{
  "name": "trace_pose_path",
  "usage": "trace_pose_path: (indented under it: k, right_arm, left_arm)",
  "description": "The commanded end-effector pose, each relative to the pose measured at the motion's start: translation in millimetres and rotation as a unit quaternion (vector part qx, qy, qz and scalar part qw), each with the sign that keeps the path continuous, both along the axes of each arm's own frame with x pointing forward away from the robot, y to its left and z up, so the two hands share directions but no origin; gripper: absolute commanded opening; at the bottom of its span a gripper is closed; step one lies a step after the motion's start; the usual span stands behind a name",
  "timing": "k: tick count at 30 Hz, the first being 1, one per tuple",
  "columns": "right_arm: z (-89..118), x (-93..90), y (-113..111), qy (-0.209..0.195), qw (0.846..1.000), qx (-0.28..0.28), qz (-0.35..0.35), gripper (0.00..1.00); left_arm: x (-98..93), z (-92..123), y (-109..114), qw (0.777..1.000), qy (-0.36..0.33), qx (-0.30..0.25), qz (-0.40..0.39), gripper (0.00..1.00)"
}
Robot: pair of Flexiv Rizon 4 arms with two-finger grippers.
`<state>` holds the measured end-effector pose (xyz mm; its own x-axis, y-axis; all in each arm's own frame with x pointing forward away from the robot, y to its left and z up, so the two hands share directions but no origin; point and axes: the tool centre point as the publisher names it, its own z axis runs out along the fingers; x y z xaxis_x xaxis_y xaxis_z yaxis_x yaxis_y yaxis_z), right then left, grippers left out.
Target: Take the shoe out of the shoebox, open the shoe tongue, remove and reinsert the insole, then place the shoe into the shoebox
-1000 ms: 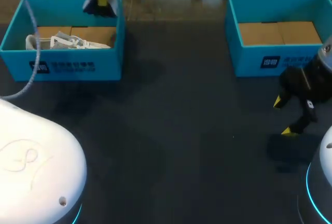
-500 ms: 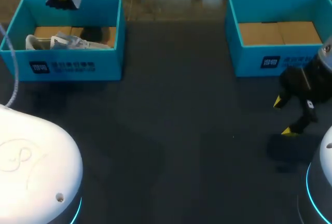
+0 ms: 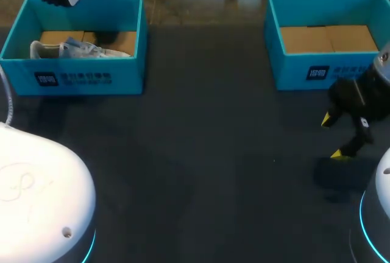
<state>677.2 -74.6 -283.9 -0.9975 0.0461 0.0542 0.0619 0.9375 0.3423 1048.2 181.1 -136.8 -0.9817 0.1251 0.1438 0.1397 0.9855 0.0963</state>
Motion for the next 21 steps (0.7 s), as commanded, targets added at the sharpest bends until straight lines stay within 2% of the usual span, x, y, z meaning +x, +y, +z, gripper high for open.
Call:
trace_pose_path:
  k: [1, 9, 10, 13, 15, 18, 20, 21]
  right_arm:
    - [-1, -0.1, 0, 0.000, 1.000, -0.001, 0.000, 1.00]
    - [-1, -0.1, 0, 0.000, 1.000, -0.001, 0.000, 1.00]
    - [-1, -0.1, 0, 0.000, 1.000, -0.001, 0.000, 1.00]
    - [-1, -0.1, 0, 0.000, 1.000, -0.001, 0.000, 1.00]
    - [-1, -0.1, 0, 0.000, 1.000, -0.001, 0.000, 1.00]
    - [-1, -0.1, 0, 0.000, 1.000, -0.001, 0.000, 1.00]
    - [-1, -0.1, 0, 0.000, 1.000, -0.001, 0.000, 1.00]
    - [-1, -0.1, 0, 0.000, 1.000, -0.001, 0.000, 1.00]
  left_arm:
    - [-9.9, -1, 3, 0.999, -0.020, -0.004, -0.038, 0.00]
    - [-9.9, -1, 3, 0.999, -0.020, -0.004, -0.038, 0.00]
    - [-4.1, -3, 8, 0.996, -0.044, 0.020, -0.079, 0.00]
    - [18.1, -9, 28, 0.985, -0.019, 0.000, -0.169, 0.00]
    - [26.0, -10, 40, 0.974, -0.007, -0.004, -0.226, 0.00]
    - [36.0, -15, 59, 0.943, 0.044, -0.022, -0.328, 0.00]
    - [37.4, -15, 71, 0.913, 0.048, -0.042, -0.404, 0.00]
    - [41.0, -16, 79, 0.910, 0.035, -0.034, -0.412, 0.00]
